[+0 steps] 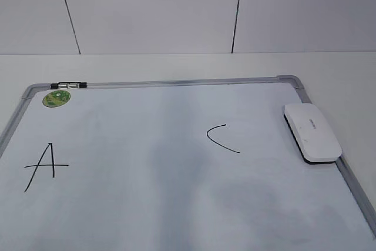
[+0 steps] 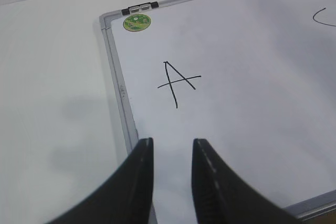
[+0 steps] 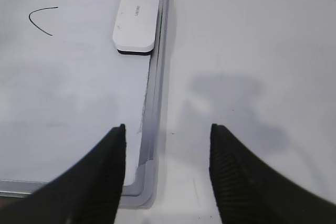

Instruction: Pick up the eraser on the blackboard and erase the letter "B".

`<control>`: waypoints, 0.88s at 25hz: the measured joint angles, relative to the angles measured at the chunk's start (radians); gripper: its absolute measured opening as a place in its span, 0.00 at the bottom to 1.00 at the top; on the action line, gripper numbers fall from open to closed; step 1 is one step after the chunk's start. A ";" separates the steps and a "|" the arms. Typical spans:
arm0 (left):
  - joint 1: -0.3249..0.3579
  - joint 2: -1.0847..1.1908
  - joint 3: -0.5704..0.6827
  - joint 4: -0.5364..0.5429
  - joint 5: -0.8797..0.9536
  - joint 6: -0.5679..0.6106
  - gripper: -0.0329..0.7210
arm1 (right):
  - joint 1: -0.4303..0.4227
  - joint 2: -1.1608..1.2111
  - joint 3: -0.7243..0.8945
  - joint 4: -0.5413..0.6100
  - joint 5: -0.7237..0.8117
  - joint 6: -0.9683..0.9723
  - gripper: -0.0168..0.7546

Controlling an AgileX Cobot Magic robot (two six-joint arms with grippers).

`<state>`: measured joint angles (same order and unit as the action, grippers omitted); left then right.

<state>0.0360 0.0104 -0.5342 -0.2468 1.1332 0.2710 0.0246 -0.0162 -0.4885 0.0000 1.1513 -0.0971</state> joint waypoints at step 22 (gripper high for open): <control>0.000 0.000 0.009 0.118 -0.020 -0.185 0.31 | 0.000 0.000 0.000 0.000 0.000 0.000 0.53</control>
